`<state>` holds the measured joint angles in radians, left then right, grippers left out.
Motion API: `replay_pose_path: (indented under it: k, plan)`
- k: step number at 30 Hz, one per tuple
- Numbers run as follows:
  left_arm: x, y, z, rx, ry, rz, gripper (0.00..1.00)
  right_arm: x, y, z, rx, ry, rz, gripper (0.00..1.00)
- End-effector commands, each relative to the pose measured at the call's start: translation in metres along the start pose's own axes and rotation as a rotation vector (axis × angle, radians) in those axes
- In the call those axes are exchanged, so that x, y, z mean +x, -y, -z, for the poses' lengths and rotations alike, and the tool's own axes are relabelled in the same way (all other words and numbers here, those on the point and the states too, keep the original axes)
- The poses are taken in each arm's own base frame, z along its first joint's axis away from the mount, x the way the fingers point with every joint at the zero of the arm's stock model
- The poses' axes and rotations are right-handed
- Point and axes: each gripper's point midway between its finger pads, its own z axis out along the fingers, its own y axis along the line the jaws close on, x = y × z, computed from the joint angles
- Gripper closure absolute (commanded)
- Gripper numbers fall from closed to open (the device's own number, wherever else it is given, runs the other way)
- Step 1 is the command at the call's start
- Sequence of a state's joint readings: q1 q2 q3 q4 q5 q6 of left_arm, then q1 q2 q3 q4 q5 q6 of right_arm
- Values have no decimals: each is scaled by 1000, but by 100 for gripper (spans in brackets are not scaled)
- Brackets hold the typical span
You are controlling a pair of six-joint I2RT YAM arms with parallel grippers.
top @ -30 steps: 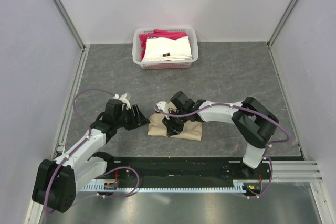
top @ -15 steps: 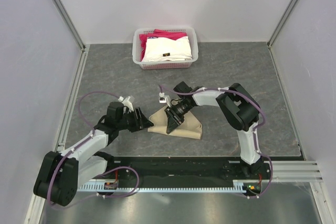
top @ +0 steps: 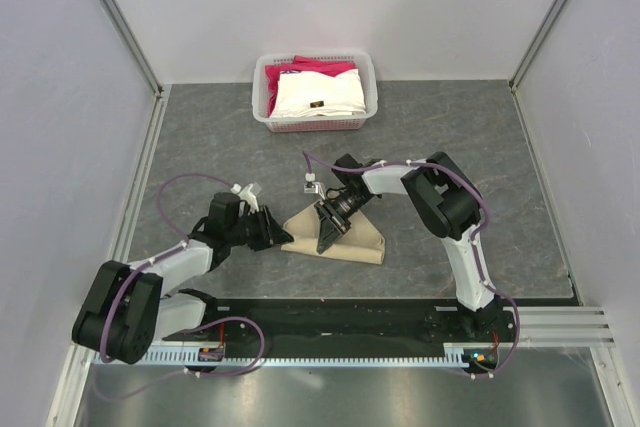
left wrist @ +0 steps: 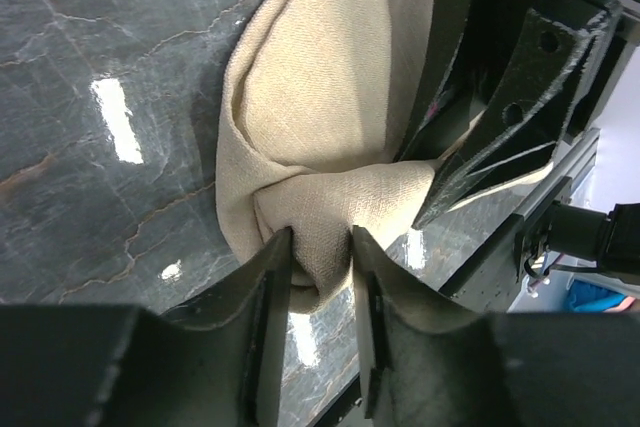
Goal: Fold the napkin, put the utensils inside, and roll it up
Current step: Roll the napkin with the utensil
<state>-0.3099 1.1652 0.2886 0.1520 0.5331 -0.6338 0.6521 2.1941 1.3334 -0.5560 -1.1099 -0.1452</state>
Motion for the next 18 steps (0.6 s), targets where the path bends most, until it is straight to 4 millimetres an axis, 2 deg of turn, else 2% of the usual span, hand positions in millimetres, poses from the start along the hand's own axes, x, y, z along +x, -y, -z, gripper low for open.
replay_pose_path:
  k: [1, 6, 8, 11, 13, 18]
  plan:
    - [-6, 6, -7, 36, 8, -7, 71, 7, 22, -5, 52, -30, 11, 80]
    - [-8, 0, -10, 3, 7, 6, 94, 7, 23, -3, 62, -29, 11, 77]
    - [-8, -5, -11, -25, 1, 15, 98, 4, 23, -1, 77, -24, 15, 75]
    - [-8, -9, -12, -56, -21, 27, 98, -2, 21, 5, 120, -16, 35, 67]
    - [-7, -9, -13, -68, -43, 37, 98, -9, 18, 11, 162, -3, 60, 58]
    - [-3, -13, -18, -99, -111, 74, 98, -31, 8, 32, 289, 53, 142, 43]
